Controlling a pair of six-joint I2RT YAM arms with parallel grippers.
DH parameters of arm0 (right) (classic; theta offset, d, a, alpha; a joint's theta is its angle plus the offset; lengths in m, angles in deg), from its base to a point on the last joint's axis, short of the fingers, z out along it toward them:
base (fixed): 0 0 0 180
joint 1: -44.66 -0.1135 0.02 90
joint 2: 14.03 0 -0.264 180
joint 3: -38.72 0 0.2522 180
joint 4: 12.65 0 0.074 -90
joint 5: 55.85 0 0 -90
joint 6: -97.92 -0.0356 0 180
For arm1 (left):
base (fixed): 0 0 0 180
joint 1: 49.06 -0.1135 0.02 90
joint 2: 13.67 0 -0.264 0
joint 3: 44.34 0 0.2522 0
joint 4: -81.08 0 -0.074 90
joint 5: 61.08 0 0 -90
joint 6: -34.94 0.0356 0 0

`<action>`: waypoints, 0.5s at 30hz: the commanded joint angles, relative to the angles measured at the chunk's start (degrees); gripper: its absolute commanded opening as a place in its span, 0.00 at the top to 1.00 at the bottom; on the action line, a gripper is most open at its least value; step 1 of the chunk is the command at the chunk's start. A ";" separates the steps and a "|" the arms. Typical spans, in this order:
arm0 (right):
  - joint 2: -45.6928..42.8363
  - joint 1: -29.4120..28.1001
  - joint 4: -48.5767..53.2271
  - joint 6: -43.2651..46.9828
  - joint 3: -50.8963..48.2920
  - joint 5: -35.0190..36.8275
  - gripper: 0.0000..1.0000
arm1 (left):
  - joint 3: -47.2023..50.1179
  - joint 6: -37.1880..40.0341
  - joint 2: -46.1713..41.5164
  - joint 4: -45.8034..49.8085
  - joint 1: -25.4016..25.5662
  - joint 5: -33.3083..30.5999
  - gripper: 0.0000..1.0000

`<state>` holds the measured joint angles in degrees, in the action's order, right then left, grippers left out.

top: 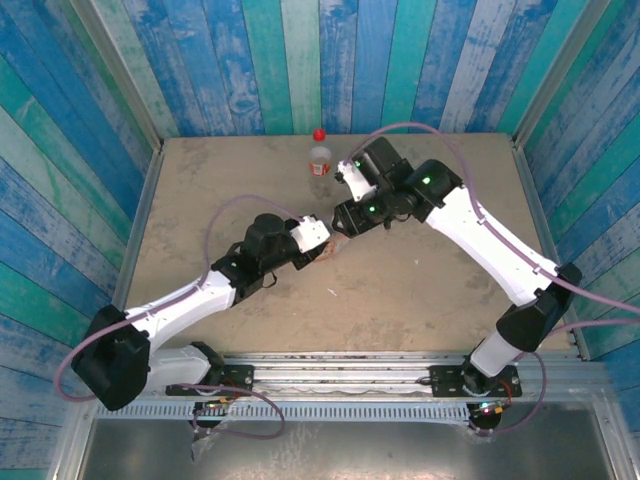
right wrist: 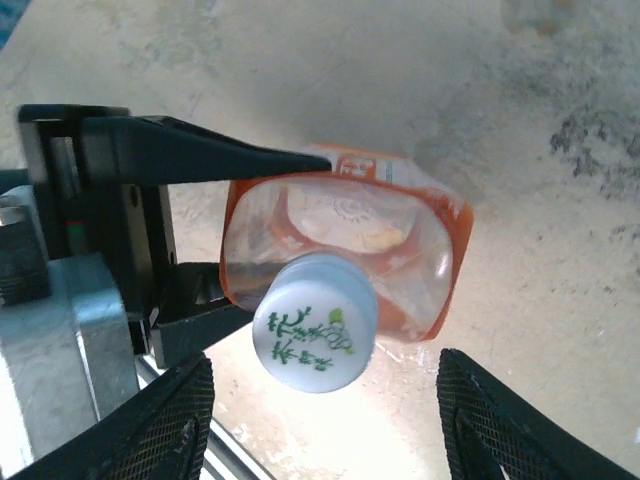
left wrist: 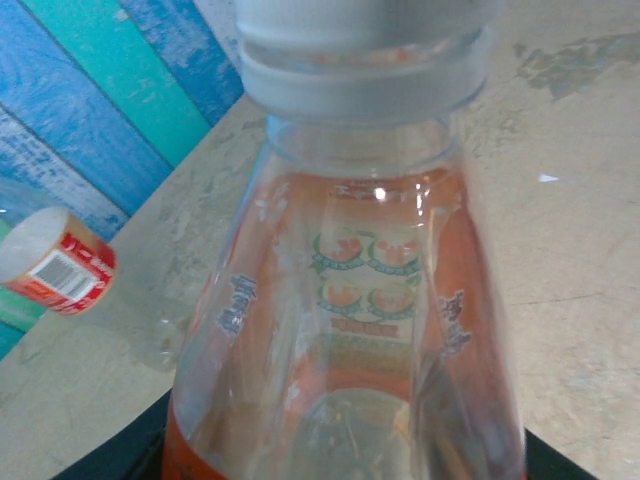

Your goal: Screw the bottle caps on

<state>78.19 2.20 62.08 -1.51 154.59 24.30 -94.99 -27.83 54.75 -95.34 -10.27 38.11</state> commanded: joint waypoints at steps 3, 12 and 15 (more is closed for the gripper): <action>-6.13 2.46 2.08 27.45 1.11 -9.97 0.36 | 0.38 0.84 -4.26 5.70 0.04 11.35 0.50; -8.61 -0.05 11.27 57.69 -1.17 -17.52 0.34 | -5.22 3.71 -2.07 13.40 0.06 24.27 0.50; -5.78 -0.66 14.97 60.22 1.57 -15.67 0.36 | -5.17 3.82 -2.78 13.35 0.06 25.45 0.49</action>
<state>69.69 1.96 71.33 49.83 154.39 8.78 -98.92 -25.06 52.70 -83.88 -10.27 59.03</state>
